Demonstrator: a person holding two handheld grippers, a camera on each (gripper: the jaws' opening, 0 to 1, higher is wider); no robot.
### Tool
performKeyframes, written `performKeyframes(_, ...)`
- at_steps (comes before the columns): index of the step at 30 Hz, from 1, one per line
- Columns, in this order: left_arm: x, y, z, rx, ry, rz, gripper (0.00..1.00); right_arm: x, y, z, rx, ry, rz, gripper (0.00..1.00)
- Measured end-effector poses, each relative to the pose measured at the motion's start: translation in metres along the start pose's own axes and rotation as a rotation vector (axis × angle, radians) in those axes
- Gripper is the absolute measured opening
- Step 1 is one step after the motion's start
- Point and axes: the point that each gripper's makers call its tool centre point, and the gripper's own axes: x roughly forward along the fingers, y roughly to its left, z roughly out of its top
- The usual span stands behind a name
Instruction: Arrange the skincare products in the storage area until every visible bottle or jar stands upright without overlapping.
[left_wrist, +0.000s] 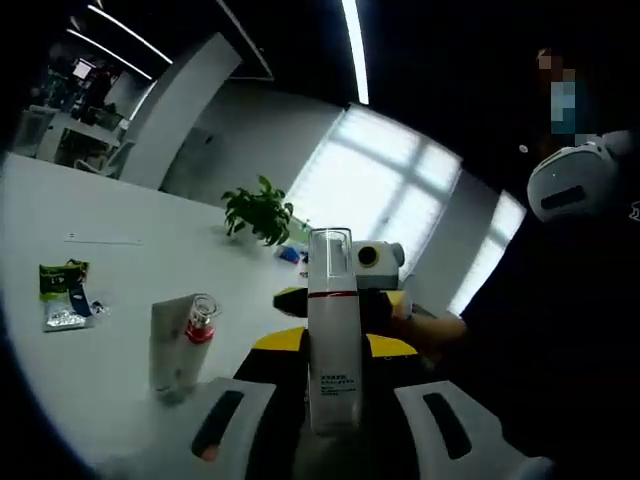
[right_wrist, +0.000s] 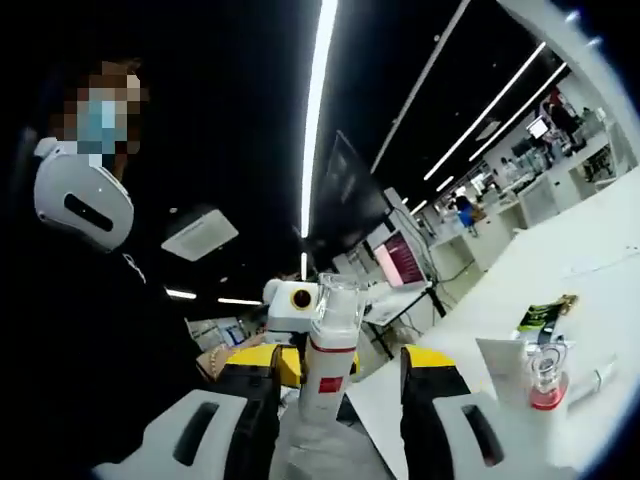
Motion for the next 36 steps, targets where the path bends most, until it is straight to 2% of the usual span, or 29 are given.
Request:
performKeyframes(5, 0.004, -0.010, -0.001, -0.007, 0.004, -0.042, 0.23, 0.003, 0.008, 0.002, 0.006, -0.010, 0.042, 0.36)
performKeyframes(12, 0.006, -0.006, -0.004, -0.040, 0.021, -0.026, 0.23, 0.002, 0.015, -0.001, 0.011, 0.007, 0.078, 0.22)
performKeyframes(14, 0.007, -0.007, -0.004, -0.050, 0.019, -0.032, 0.23, 0.001, 0.013, 0.000, 0.011, 0.002, 0.068, 0.20)
performKeyframes(15, 0.007, -0.008, -0.004, -0.049, 0.019, -0.034, 0.23, 0.001, 0.008, 0.001, 0.004, 0.002, 0.039, 0.14)
performKeyframes(16, 0.008, -0.008, -0.004, -0.050, 0.018, -0.034, 0.23, 0.000, 0.006, 0.001, -0.001, -0.001, 0.032, 0.13)
performKeyframes(17, 0.009, -0.006, -0.004, -0.057, 0.020, -0.021, 0.23, 0.000, 0.005, 0.002, 0.026, -0.005, 0.026, 0.12)
performKeyframes(18, 0.011, -0.004, -0.004, -0.063, 0.026, -0.007, 0.23, 0.000, 0.000, 0.001, 0.071, -0.003, -0.009, 0.12)
performKeyframes(20, 0.012, 0.003, -0.002, -0.063, 0.021, 0.031, 0.23, 0.000, -0.009, 0.005, 0.038, -0.027, -0.070, 0.11)
performKeyframes(23, 0.011, 0.019, 0.001, -0.030, 0.021, 0.126, 0.24, -0.003, -0.021, 0.007, 0.042, -0.027, -0.150, 0.11)
performKeyframes(24, 0.011, 0.023, 0.001, -0.027, 0.026, 0.155, 0.25, -0.004, -0.027, 0.008, 0.030, -0.026, -0.201, 0.11)
performKeyframes(26, 0.011, 0.033, -0.004, 0.058, 0.091, 0.252, 0.27, -0.004, -0.033, 0.009, 0.002, -0.018, -0.258, 0.11)
performKeyframes(27, 0.009, 0.043, -0.007, 0.126, 0.140, 0.334, 0.31, -0.003, -0.035, 0.010, -0.008, -0.012, -0.285, 0.11)
performKeyframes(28, 0.009, 0.048, -0.008, 0.156, 0.157, 0.383, 0.35, -0.003, -0.040, 0.011, -0.019, -0.007, -0.338, 0.11)
performKeyframes(30, 0.008, 0.057, -0.010, 0.220, 0.202, 0.455, 0.36, -0.002, -0.046, 0.015, -0.036, -0.009, -0.401, 0.11)
performKeyframes(33, 0.012, 0.060, -0.003, 0.328, 0.197, 0.547, 0.33, 0.000, -0.054, 0.018, -0.006, -0.030, -0.480, 0.11)
performKeyframes(36, 0.014, 0.061, 0.001, 0.375, 0.199, 0.602, 0.32, 0.001, -0.060, 0.017, -0.024, -0.028, -0.543, 0.11)
